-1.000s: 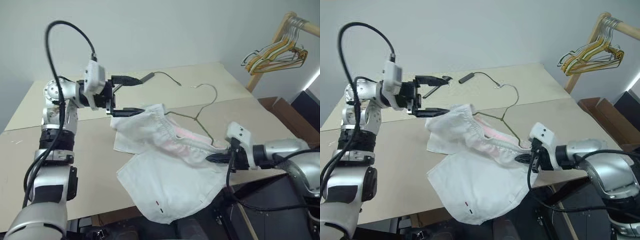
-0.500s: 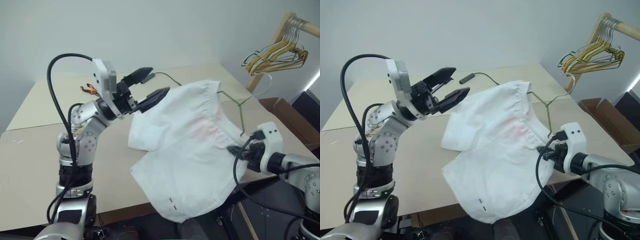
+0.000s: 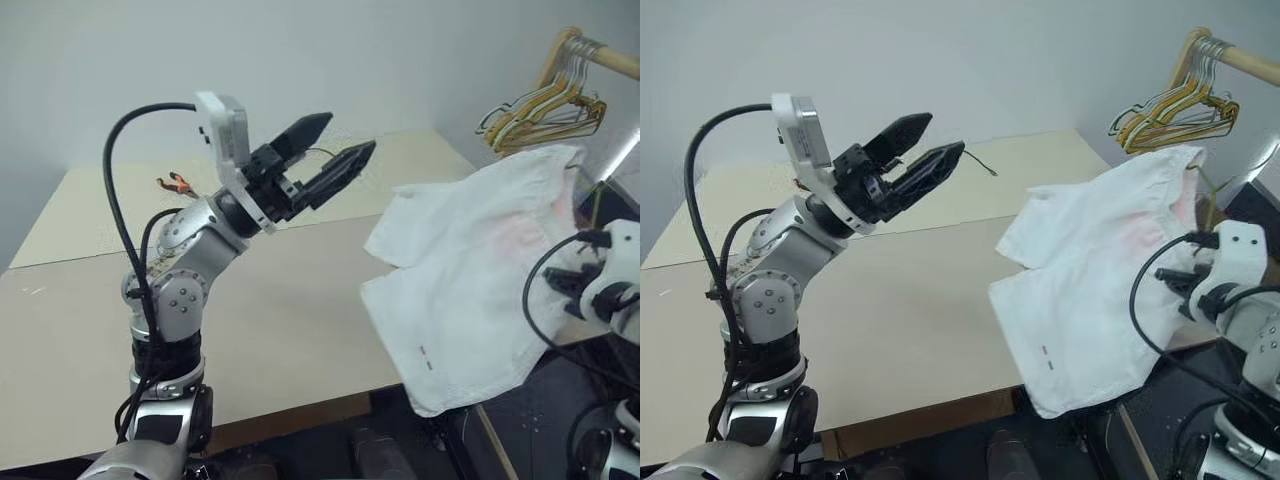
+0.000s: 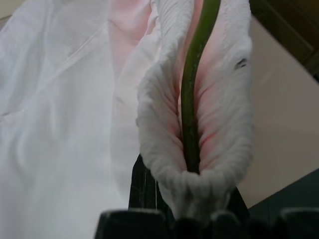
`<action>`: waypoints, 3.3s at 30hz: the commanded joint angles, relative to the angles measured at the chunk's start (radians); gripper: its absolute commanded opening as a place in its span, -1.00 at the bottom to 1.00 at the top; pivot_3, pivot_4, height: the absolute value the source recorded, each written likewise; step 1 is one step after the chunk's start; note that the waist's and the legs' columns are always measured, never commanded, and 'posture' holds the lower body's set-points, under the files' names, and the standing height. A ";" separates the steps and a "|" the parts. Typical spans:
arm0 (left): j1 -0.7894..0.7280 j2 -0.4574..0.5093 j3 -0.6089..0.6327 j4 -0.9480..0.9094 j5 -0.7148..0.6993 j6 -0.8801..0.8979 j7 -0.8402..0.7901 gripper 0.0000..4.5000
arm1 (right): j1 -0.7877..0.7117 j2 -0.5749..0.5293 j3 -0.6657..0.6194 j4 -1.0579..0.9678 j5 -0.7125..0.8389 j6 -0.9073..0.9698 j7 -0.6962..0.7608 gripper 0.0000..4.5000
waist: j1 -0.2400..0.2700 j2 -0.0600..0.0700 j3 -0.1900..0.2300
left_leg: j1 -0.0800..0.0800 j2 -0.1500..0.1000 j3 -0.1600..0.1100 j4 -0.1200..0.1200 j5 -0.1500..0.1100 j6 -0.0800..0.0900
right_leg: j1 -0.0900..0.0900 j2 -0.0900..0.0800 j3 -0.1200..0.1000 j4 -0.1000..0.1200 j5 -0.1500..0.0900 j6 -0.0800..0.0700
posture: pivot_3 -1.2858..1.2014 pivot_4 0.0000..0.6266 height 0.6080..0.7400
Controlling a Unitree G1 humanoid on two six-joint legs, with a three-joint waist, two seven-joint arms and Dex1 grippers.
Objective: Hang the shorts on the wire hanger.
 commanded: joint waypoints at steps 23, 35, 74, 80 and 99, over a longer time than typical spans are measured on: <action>-0.038 0.017 -0.057 -0.021 -0.046 -0.076 -0.076 0.99 | -0.462 -0.147 -0.169 0.539 -0.303 -0.100 -0.246 -1.00 | -0.014 0.008 -0.004 | 0.000 -0.001 0.003 -0.002 0.000 0.000 | 0.000 0.000 0.004 -0.003 0.000 0.000 | -0.12 -0.93 1.00; -0.037 0.033 -0.061 -0.013 -0.036 -0.090 -0.090 0.99 | -0.466 -0.209 -0.279 0.777 -0.331 -0.230 -0.305 -1.00 | -0.016 0.013 -0.007 | 0.002 -0.001 0.010 -0.002 0.000 0.001 | 0.000 0.000 0.010 -0.004 -0.002 0.004 | -0.12 -0.94 1.00; -0.010 0.079 -0.058 0.013 -0.046 -0.097 -0.175 1.00 | -0.105 -0.036 0.031 0.263 -0.528 -0.976 -0.500 0.99 | -0.052 0.014 -0.009 | 0.001 -0.001 0.023 -0.002 -0.002 0.004 | 0.000 0.000 0.024 -0.016 0.002 0.014 | -0.13 -0.95 1.00; 0.026 0.119 -0.044 0.029 0.016 -0.139 -0.180 1.00 | -0.044 0.037 0.153 0.132 -0.462 -1.336 -0.393 0.99 | -0.070 0.015 -0.009 | 0.002 -0.001 0.023 -0.002 -0.002 0.004 | 0.000 0.000 0.025 -0.015 0.002 0.015 | -0.11 -0.96 1.00; 0.579 0.518 0.097 -0.101 0.248 -0.338 -0.438 1.00 | -0.053 -0.006 0.672 0.152 0.053 -1.341 0.785 0.99 | 0.045 -0.003 0.001 | 0.016 0.001 0.022 -0.008 -0.003 0.005 | 0.005 0.001 0.022 -0.017 0.002 0.013 | 0.06 -0.86 1.00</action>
